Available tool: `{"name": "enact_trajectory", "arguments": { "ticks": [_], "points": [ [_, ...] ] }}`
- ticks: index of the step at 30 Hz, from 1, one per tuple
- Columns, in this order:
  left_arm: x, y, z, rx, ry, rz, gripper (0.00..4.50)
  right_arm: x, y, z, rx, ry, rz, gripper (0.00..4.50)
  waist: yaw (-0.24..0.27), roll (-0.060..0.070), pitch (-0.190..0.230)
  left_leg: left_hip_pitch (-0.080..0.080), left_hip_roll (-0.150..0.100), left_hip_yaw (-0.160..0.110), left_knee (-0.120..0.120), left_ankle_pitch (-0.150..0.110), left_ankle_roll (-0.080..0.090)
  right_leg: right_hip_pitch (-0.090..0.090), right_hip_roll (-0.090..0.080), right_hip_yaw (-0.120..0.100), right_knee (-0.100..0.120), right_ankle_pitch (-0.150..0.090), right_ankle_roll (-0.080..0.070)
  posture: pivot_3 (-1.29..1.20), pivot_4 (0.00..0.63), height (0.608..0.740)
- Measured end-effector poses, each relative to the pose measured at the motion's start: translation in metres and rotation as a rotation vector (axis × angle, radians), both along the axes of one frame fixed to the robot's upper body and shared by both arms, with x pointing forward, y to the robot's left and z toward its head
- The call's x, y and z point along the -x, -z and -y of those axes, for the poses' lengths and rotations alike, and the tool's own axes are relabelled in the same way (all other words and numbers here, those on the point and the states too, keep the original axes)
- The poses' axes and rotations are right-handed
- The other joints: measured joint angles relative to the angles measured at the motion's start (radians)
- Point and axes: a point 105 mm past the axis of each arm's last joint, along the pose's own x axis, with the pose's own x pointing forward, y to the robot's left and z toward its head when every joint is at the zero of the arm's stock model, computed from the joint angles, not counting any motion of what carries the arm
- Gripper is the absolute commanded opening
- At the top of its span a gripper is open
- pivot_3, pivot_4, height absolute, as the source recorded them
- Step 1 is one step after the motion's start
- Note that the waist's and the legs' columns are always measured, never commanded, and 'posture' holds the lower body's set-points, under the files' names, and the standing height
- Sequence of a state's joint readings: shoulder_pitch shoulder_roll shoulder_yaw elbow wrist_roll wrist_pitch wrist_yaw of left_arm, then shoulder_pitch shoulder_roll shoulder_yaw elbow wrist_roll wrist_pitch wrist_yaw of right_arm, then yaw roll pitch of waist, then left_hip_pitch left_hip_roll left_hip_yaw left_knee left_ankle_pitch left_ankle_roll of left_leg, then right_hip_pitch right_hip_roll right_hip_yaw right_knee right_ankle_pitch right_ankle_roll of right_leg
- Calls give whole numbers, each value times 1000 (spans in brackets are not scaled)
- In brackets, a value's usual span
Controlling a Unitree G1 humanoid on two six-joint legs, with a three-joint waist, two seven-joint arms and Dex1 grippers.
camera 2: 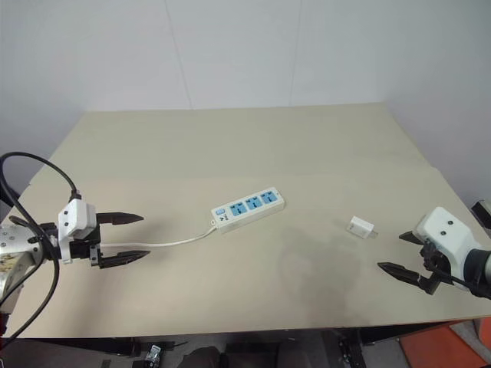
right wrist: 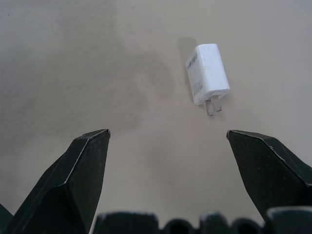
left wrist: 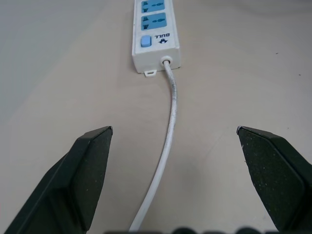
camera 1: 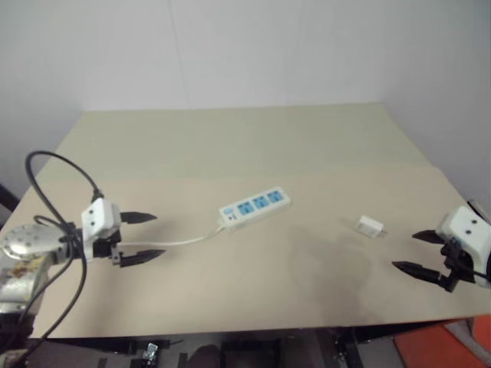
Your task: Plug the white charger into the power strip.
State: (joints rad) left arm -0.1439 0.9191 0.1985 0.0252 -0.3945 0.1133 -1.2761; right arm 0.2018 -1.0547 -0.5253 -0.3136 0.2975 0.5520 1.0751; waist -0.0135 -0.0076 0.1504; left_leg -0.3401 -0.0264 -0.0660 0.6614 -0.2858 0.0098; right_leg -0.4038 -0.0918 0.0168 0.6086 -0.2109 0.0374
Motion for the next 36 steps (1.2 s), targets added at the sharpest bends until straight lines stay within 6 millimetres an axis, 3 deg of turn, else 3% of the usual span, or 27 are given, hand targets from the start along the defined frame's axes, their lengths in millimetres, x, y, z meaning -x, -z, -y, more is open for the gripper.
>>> {"name": "enact_trajectory", "arguments": {
  "ticks": [36],
  "points": [
    [-11, 16, 1, 17, -51, 10, 4485, -3, 3, 4, 53, 27, 34, 4500, 0, -1, 1, 1, 0, 2, 0, 0, 0, 0, 0, 1, 0, 0, 0, 0, 150, 740]
  ]
}}
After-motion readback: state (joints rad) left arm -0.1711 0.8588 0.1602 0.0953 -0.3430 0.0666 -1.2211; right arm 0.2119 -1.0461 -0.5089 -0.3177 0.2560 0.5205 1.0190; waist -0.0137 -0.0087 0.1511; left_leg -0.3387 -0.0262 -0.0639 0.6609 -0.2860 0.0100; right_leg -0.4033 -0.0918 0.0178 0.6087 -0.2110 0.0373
